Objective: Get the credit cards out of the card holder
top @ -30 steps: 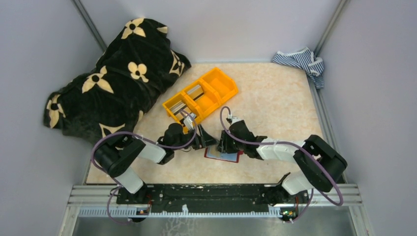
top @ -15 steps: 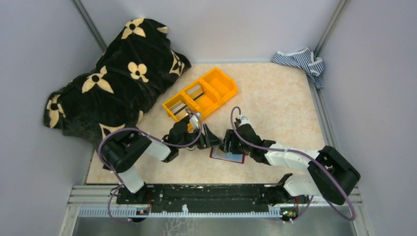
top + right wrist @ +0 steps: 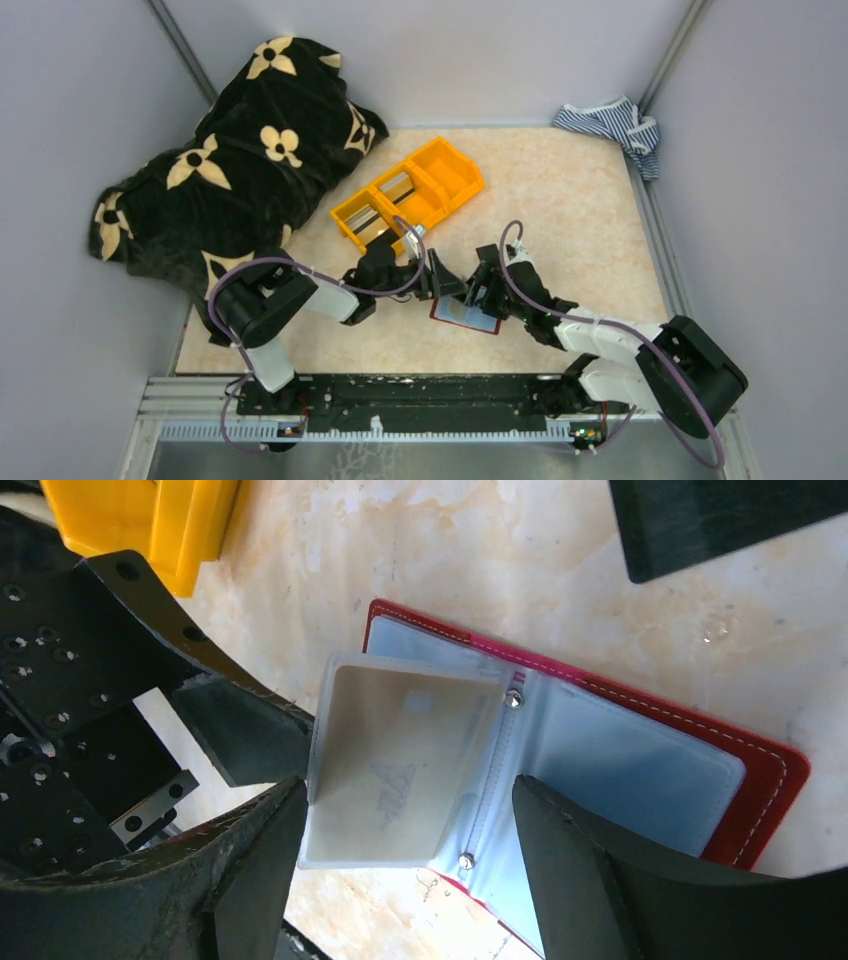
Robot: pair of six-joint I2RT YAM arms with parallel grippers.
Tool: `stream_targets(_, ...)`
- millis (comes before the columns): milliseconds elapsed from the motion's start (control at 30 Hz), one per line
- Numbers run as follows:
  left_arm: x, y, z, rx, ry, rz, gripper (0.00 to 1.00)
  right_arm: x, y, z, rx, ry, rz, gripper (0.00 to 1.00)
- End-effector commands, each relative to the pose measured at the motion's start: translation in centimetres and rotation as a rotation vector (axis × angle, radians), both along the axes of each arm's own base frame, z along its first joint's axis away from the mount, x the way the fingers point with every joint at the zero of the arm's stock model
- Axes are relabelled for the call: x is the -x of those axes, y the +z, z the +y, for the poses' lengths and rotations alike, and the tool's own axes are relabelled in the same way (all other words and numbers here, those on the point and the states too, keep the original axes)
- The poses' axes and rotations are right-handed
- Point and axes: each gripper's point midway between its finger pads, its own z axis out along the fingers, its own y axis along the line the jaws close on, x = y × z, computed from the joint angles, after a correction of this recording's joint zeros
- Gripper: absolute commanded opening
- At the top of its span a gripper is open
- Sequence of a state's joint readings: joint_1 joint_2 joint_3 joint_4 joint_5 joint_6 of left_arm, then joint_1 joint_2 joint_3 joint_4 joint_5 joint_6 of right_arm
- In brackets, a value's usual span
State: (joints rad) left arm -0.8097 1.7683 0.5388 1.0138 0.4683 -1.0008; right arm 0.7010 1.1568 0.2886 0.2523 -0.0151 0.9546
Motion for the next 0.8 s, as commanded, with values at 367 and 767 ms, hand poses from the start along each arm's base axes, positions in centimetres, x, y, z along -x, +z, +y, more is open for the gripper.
stream_targets(367, 0.8, 1.0, -2.2, 0.024, -0.066, -0.033, 0.83, 0.2, 2.4, -1.8, -0.103, -0.100, -0.033, 0.81)
stream_targets(767, 2.0, 1.0, -4.0, 0.012, -0.138, -0.059, 0.84, 0.5, 1.8, -2.2, -0.080, -0.103, -0.002, 0.84)
